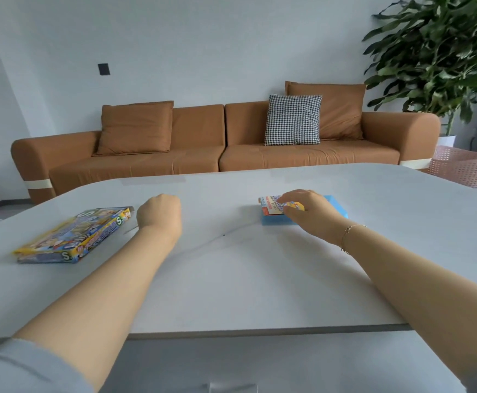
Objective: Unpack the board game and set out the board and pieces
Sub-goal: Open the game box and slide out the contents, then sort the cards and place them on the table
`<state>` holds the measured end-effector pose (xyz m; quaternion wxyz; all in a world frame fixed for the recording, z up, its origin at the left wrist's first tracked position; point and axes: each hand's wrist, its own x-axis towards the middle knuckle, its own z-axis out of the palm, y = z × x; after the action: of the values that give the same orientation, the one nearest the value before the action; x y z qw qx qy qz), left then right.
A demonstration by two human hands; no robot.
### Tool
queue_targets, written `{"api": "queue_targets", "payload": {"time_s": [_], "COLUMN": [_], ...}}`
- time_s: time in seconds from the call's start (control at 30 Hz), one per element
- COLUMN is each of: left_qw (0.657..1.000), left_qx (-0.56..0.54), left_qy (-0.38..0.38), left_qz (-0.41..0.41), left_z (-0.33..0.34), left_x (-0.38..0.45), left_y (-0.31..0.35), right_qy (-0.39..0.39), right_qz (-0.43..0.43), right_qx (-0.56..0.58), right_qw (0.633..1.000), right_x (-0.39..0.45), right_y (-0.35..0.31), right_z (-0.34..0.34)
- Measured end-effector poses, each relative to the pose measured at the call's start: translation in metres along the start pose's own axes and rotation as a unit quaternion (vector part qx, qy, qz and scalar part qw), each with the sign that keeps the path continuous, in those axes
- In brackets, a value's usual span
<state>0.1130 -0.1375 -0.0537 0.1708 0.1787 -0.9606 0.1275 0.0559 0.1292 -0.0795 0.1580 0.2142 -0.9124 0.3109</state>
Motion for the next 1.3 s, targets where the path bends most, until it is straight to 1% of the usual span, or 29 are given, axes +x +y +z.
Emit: {"api": "queue_targets", "payload": {"time_s": [0.07,0.17,0.2,0.23,0.27,0.3,0.33,0.37,0.4,0.43,0.47,0.53,0.67,0.77,0.83,0.9,0.97,1.03,1.1,1.17,1.2,1.3], "left_qw": [0.998,0.984,0.983,0.984,0.988,0.992,0.989,0.975,0.953,0.93,0.914,0.903,0.906,0.908,0.907,0.912,0.926,0.936,0.94,0.942,0.942,0.93], "left_qx": [-0.007,-0.037,-0.039,-0.039,-0.049,-0.075,-0.12,-0.177,-0.229,-0.264,-0.285,-0.299,-0.283,-0.285,-0.295,-0.298,-0.281,-0.254,-0.236,-0.241,-0.253,-0.315], "left_qy": [-0.057,-0.162,-0.172,-0.163,-0.137,-0.104,-0.08,-0.077,-0.085,-0.097,-0.097,-0.078,-0.057,-0.026,-0.019,0.014,0.094,0.18,0.227,0.227,0.217,0.181], "left_qz": [-0.015,-0.056,-0.058,-0.056,-0.046,-0.017,0.036,0.107,0.181,0.239,0.272,0.298,0.309,0.305,0.3,0.282,0.235,0.165,0.098,0.057,0.05,0.06], "left_z": [0.011,0.015,0.013,0.008,0.002,-0.003,-0.008,-0.013,-0.018,-0.021,-0.022,-0.018,-0.001,-0.004,-0.01,-0.017,-0.023,-0.028,-0.031,-0.031,-0.03,-0.027], "left_x": [0.005,0.012,0.015,0.016,0.017,0.018,0.019,0.018,0.015,0.011,0.007,0.003,0.004,0.009,0.011,0.013,0.015,0.019,0.023,0.027,0.029,0.028], "left_y": [-0.012,-0.027,-0.027,-0.023,-0.016,-0.005,0.008,0.024,0.041,0.059,0.075,0.105,0.125,0.121,0.112,0.101,0.088,0.072,0.054,0.034,0.025,0.008], "right_qy": [-0.001,0.009,0.019,0.033,0.048,0.062,0.073,0.079,0.082,0.084,0.085,0.094,0.101,0.101,0.102,0.106,0.108,0.111,0.11,0.1,0.094,0.074], "right_qz": [-0.001,0.012,0.022,0.034,0.051,0.067,0.083,0.097,0.111,0.125,0.139,0.162,0.179,0.179,0.173,0.163,0.159,0.157,0.147,0.136,0.131,0.118], "right_qx": [-0.007,-0.001,0.015,0.037,0.061,0.081,0.096,0.11,0.129,0.154,0.182,0.224,0.256,0.265,0.266,0.259,0.255,0.253,0.243,0.226,0.214,0.181], "right_qw": [1.0,1.0,0.999,0.998,0.996,0.992,0.989,0.986,0.982,0.976,0.97,0.956,0.945,0.942,0.943,0.946,0.948,0.948,0.952,0.96,0.964,0.974], "right_x": [0.0,0.003,0.003,0.004,0.004,0.004,0.003,0.003,0.003,0.002,0.002,0.001,-0.002,0.001,0.002,0.003,0.003,0.004,0.005,0.004,0.004,0.003], "right_y": [0.001,0.003,0.004,0.005,0.007,0.009,0.012,0.015,0.018,0.021,0.023,0.028,0.032,0.033,0.032,0.03,0.028,0.025,0.023,0.022,0.023,0.025], "right_z": [0.0,-0.001,-0.002,-0.003,-0.005,-0.008,-0.01,-0.013,-0.015,-0.017,-0.018,-0.022,-0.024,-0.021,-0.02,-0.019,-0.018,-0.017,-0.016,-0.014,-0.013,-0.009]}}
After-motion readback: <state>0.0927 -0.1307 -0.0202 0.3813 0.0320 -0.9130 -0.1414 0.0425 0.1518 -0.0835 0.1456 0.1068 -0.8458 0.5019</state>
